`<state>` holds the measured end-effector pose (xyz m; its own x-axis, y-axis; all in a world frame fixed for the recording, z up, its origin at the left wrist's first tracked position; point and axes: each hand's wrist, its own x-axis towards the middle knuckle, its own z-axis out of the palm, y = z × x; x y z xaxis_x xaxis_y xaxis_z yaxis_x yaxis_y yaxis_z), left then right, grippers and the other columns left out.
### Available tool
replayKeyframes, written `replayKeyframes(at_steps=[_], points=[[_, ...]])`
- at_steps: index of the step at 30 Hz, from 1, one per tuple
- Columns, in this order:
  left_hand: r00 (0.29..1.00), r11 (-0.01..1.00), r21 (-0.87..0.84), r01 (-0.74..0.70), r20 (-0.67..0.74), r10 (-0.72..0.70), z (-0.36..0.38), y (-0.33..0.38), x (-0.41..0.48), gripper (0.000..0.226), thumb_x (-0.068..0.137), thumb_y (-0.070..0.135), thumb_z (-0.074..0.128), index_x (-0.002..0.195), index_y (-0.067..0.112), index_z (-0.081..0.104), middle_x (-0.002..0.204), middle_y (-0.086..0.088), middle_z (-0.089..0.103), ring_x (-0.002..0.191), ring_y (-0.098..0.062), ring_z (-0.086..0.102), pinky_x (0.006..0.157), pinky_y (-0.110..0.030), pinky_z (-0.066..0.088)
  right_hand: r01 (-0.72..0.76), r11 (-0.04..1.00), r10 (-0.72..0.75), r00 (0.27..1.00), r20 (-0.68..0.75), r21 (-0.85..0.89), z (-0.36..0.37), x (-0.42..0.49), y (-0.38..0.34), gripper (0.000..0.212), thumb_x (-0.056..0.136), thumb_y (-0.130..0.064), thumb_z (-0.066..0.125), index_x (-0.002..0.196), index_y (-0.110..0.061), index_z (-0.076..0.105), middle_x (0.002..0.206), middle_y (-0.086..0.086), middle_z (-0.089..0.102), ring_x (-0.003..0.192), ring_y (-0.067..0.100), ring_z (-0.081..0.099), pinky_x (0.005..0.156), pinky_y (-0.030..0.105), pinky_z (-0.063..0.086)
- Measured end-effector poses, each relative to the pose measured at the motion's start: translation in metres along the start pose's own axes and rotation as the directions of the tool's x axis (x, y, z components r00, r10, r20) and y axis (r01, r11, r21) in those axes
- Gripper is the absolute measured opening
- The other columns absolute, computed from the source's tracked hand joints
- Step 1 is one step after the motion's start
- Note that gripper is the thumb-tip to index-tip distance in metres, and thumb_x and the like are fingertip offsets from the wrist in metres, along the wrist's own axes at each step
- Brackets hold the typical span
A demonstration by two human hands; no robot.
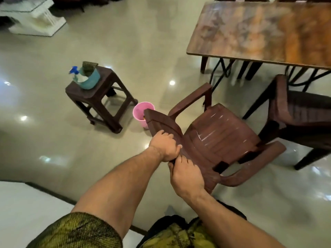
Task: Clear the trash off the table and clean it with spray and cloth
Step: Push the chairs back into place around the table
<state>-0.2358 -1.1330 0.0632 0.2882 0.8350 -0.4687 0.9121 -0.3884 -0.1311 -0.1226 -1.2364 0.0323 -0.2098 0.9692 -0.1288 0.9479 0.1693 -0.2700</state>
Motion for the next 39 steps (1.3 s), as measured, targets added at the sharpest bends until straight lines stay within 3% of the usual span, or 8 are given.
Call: replayKeyframes(at_steps=[4,11,16,23,29,34,39], points=[[1.0,1.0,-0.001,0.001,-0.009,-0.001,0.007,0.0,-0.008,0.06,0.104,0.045,0.023,0.122,0.011,0.069,0.133,-0.012,0.061,0.122,-0.028,0.055,0.109,-0.043,0.036,0.094,0.995,-0.092,0.992,0.086,-0.025,-0.002,-0.004,0.006,0.045,0.104,-0.047,0.025,0.121,-0.016,0.054,0.112,0.003,0.064,0.096,0.025,0.062,0.077,0.041,0.046],[0.997,0.998,-0.016,0.062,-0.044,-0.063,0.006,-0.002,0.0,0.058,0.103,0.043,0.024,0.118,0.011,0.07,0.13,-0.012,0.063,0.121,-0.027,0.055,0.104,-0.044,0.039,0.205,0.979,-0.205,0.974,0.1,0.01,-0.018,0.012,0.02,0.044,0.104,-0.049,0.026,0.125,-0.019,0.051,0.119,0.004,0.063,0.1,0.027,0.061,0.082,0.044,0.048],[0.987,0.988,-0.091,0.126,-0.086,-0.134,-0.001,0.007,0.021,0.062,0.102,0.05,0.023,0.114,0.014,0.071,0.126,-0.011,0.065,0.118,-0.028,0.057,0.099,-0.045,0.04,0.303,0.951,-0.296,0.949,0.106,-0.057,-0.033,0.039,0.055,0.043,0.104,-0.05,0.027,0.119,-0.017,0.052,0.116,0.006,0.064,0.097,0.031,0.062,0.075,0.043,0.046],[0.965,0.983,-0.112,0.144,-0.206,-0.164,-0.025,0.064,0.065,0.082,0.091,0.062,0.005,0.101,0.02,0.076,0.111,-0.003,0.073,0.109,-0.024,0.061,0.101,-0.046,0.036,0.386,0.913,-0.379,0.922,0.08,-0.134,-0.064,0.073,0.153,0.054,0.101,-0.055,0.02,0.117,-0.019,0.056,0.116,0.004,0.066,0.107,0.026,0.059,0.087,0.041,0.047],[0.954,0.975,-0.16,0.155,-0.231,-0.189,-0.065,0.123,0.117,0.068,0.1,0.06,0.018,0.099,0.02,0.073,0.107,-0.004,0.073,0.109,-0.025,0.061,0.103,-0.046,0.034,0.436,0.883,-0.421,0.9,0.112,-0.177,-0.098,0.114,0.246,0.057,0.1,-0.06,0.022,0.116,-0.02,0.06,0.11,0.002,0.067,0.106,0.023,0.059,0.093,0.039,0.045],[0.954,0.968,-0.202,0.15,-0.229,-0.196,-0.087,0.147,0.155,0.067,0.098,0.06,0.017,0.099,0.021,0.071,0.108,-0.003,0.072,0.108,-0.024,0.06,0.103,-0.047,0.037,0.457,0.867,-0.441,0.889,0.123,-0.197,-0.114,0.142,0.294,0.065,0.098,-0.064,0.018,0.115,-0.022,0.065,0.114,0.001,0.069,0.116,0.02,0.057,0.116,0.045,0.029],[0.949,0.961,-0.246,0.126,-0.252,-0.189,-0.106,0.161,0.188,0.062,0.097,0.058,0.022,0.099,0.02,0.071,0.108,-0.004,0.071,0.107,-0.024,0.06,0.097,-0.046,0.04,0.439,0.874,-0.411,0.897,0.165,-0.21,-0.131,0.165,0.328,0.067,0.097,-0.069,0.016,0.119,-0.026,0.063,0.117,-0.002,0.068,0.121,0.018,0.054,0.119,0.044,0.02]])
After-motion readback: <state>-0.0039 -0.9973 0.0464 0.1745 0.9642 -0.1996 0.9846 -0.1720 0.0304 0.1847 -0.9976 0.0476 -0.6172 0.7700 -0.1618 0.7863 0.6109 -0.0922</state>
